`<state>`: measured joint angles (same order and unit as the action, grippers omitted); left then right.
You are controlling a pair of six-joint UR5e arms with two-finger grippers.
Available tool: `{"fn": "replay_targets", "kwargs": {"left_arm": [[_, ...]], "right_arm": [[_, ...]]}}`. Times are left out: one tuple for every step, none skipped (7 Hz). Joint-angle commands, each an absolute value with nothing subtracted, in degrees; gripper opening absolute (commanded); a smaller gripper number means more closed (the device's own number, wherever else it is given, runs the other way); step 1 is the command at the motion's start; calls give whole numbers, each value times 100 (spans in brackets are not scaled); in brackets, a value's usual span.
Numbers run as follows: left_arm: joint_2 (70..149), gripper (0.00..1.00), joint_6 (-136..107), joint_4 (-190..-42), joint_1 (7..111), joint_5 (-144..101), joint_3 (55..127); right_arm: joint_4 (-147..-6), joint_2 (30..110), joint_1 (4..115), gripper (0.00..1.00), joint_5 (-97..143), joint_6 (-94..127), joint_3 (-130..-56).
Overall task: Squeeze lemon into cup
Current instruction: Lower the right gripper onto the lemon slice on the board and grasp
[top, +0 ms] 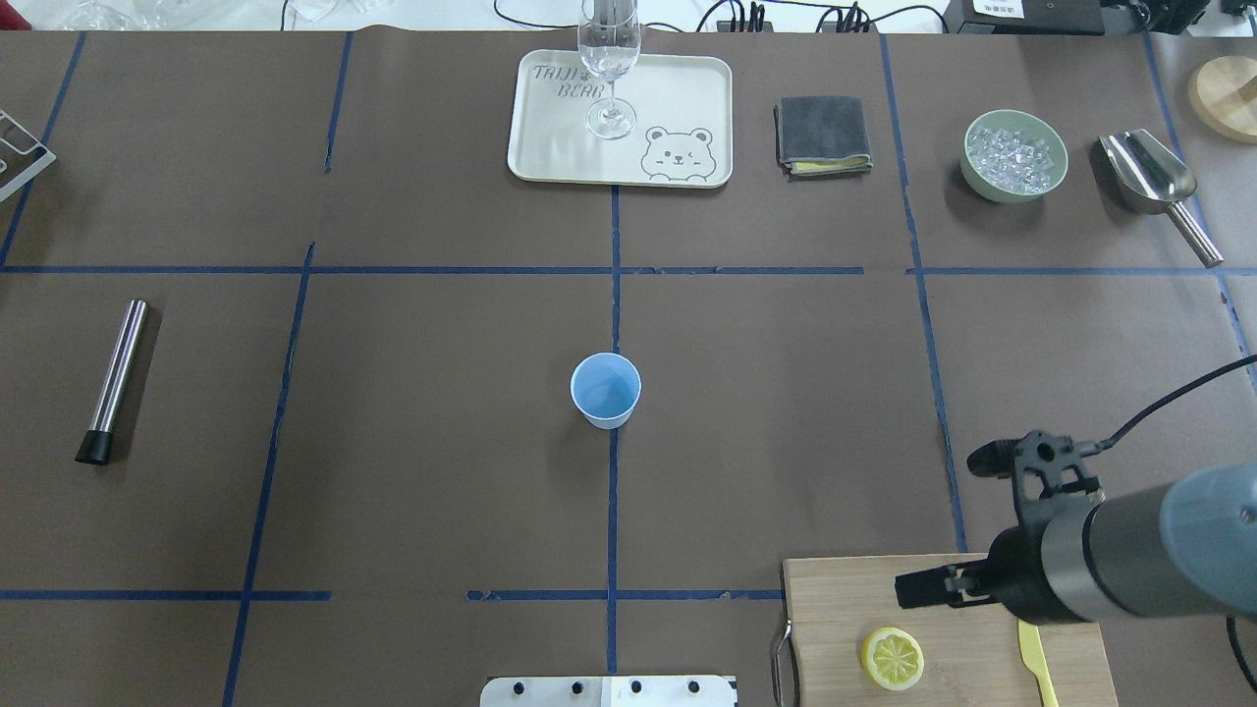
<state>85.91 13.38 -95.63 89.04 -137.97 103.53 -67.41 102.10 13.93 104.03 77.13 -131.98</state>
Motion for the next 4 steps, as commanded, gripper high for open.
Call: {"fn": "replay_targets", "kwargs": {"left_arm": [[8552, 100, 1310, -9650, 8903, -13808, 10336], [8491, 100, 1310, -9659, 8903, -13895, 10362], [8499, 100, 1318, -9659, 8903, -13922, 10310], [8499, 100, 1310, -9659, 8903, -13931, 10310]], "right_arm": [[-6776, 10265, 206, 100, 9346, 8548, -13263], [-6776, 10179, -146, 100, 8682, 8630, -12976], [-6776, 10073, -80, 100, 8597, 8640, -12964], [-6776, 10037, -97, 100, 8587, 8648, -12781]]}}
